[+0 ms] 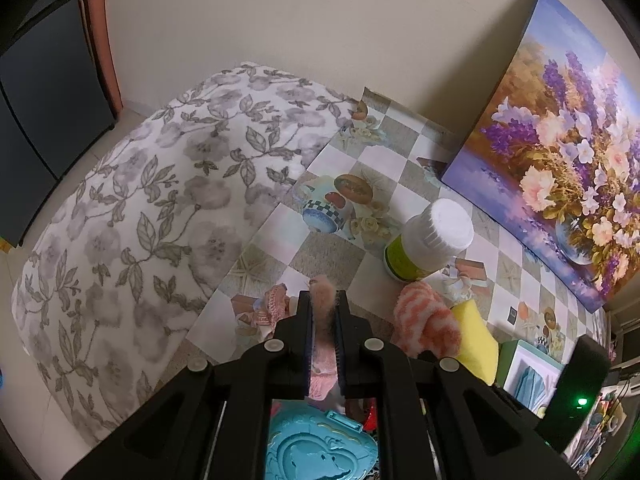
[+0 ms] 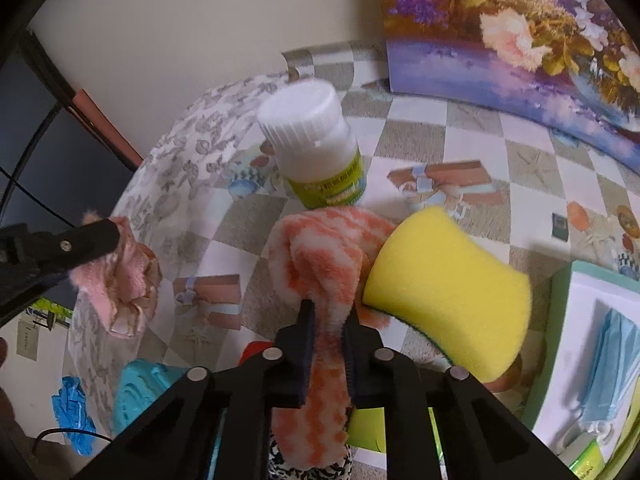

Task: Organize soft objects
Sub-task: 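Lift the pink scrunchie with the left gripper while the right lifts the orange-white towel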

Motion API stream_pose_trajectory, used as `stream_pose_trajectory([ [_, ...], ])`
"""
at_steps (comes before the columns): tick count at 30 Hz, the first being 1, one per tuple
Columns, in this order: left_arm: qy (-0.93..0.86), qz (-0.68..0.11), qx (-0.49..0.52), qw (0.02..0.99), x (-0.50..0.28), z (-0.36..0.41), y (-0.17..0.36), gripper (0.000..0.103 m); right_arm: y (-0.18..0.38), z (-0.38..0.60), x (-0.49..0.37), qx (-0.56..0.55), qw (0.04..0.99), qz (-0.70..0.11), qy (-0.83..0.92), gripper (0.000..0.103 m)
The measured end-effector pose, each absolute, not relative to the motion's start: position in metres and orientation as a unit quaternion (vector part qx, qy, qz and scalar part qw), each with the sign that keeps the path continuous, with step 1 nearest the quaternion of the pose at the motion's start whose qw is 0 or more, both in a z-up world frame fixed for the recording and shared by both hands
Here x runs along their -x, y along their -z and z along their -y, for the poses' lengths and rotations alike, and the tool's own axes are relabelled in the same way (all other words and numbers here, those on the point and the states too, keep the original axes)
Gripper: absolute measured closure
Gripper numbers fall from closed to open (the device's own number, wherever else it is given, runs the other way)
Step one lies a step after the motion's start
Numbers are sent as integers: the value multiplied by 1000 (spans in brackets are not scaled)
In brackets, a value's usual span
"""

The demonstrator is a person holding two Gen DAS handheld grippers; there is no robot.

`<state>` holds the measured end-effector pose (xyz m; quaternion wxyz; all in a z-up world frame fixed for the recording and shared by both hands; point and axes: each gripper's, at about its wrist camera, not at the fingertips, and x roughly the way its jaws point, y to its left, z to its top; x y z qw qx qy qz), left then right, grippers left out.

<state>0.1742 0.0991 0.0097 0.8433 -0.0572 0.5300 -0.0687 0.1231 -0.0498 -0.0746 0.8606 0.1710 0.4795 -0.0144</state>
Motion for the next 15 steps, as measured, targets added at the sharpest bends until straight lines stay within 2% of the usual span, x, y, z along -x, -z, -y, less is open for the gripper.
stream_pose_trajectory([
  [15, 83, -491, 52, 866, -161, -92, -47, 93, -23, 81, -82, -193, 909, -370, 17, 90],
])
